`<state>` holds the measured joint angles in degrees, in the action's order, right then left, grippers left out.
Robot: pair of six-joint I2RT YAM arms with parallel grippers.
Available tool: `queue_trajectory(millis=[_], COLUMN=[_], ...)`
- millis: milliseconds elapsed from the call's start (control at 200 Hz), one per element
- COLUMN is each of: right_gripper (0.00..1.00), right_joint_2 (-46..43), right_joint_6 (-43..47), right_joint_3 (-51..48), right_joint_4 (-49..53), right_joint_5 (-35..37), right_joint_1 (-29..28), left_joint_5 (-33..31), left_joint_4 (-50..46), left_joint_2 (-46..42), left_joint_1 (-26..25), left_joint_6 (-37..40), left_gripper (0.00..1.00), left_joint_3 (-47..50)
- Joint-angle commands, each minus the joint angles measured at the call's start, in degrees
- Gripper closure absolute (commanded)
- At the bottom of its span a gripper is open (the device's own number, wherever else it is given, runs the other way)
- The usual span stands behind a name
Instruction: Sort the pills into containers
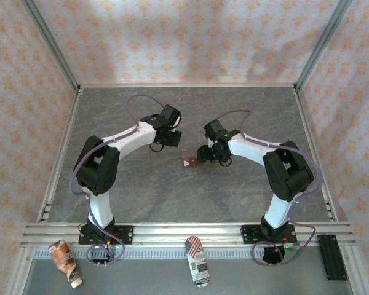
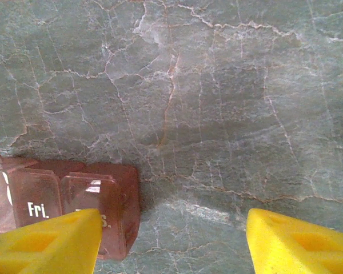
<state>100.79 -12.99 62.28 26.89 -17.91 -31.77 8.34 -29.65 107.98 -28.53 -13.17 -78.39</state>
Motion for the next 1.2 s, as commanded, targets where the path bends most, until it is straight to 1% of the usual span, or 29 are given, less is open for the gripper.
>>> queue_trajectory(millis=[0,70,90,190,606,1196], right_gripper=[0.33,0.33,0.33,0.33,0.34,0.34], right_joint_2=[1.2,1.3,1.4,1.3,1.4,1.7], right_joint_6=[0.4,0.4,0.4,0.4,0.0,-0.6], right_joint_3=[-0.7,-0.7,-0.8,-0.9,-1.4,-1.5], right_joint_4=[-0.5,-0.6,-0.6,-0.6,-0.7,-0.9], right_joint_5=[0.8,0.8,0.8,0.9,1.5,2.2], right_joint_1=[0.3,0.3,0.3,0.4,0.4,0.5], left_joint_5=[-0.1,0.0,0.0,0.4,4.4,11.0], left_joint_4=[-2.3,-2.5,-2.5,-2.5,-2.9,0.4], left_joint_2=[1.1,1.1,2.7,3.9,7.9,2.1], left_joint_1=[-0.6,-0.8,-0.9,-1.2,-2.6,-3.0], left_joint_6=[0.3,0.1,0.1,0.0,-0.2,-2.5], left_gripper=[1.0,1.0,1.0,1.0,1.0,1.0], left_joint_3=[-2.2,-2.6,-2.7,-3.5,-6.0,-2.4])
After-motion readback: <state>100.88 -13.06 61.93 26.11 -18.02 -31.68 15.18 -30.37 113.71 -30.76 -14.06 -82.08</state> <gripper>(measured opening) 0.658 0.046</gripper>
